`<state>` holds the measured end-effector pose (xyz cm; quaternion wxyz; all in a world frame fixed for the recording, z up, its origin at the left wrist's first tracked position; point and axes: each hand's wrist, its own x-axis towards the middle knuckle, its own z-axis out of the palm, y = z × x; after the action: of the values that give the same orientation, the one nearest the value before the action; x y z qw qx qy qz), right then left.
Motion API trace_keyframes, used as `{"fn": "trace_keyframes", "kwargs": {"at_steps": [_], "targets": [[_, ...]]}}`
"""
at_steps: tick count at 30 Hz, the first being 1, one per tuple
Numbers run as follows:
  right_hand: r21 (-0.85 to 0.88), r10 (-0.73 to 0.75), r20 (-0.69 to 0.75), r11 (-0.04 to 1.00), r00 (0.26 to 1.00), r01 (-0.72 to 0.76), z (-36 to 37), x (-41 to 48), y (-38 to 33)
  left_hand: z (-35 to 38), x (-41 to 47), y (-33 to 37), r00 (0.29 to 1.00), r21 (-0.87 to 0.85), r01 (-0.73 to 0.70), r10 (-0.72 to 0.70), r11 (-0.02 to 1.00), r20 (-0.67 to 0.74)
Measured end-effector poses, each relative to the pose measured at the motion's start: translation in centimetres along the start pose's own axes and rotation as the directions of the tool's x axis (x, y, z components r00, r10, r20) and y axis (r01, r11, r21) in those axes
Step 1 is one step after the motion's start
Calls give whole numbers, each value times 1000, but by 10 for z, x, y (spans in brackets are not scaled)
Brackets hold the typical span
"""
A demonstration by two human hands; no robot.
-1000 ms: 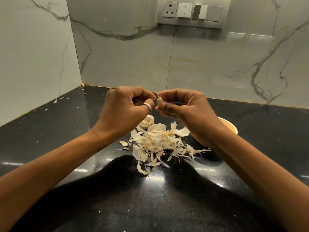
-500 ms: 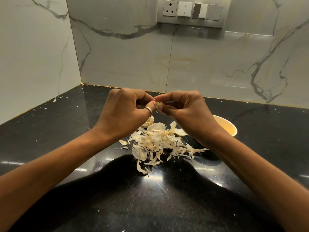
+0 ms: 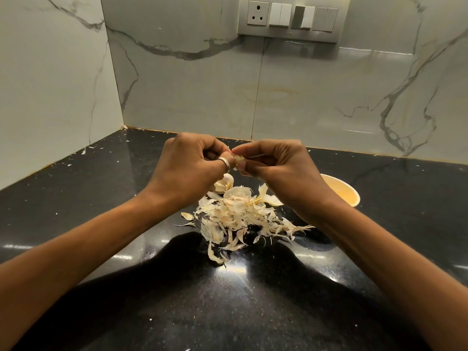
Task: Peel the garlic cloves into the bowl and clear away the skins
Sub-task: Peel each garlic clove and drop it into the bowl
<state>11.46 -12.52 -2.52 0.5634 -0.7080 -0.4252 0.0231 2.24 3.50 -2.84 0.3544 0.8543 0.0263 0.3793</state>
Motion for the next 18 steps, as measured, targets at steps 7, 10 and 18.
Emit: {"fn": "trace_keyframes", "kwargs": {"at_steps": [7,10,18], "targets": [[211,84,25,973,996,-88,0,-1,-2,-2,2,6,960,-293,275,-243,916,139],[216,97,26,971,995,-100,0,0,-2,-2,3,7,943,-336,327,-284,883,172],[367,159,19,917,987,-155,-2,1,-8,-3,3,6,931,-323,360,-313,875,188]]}}
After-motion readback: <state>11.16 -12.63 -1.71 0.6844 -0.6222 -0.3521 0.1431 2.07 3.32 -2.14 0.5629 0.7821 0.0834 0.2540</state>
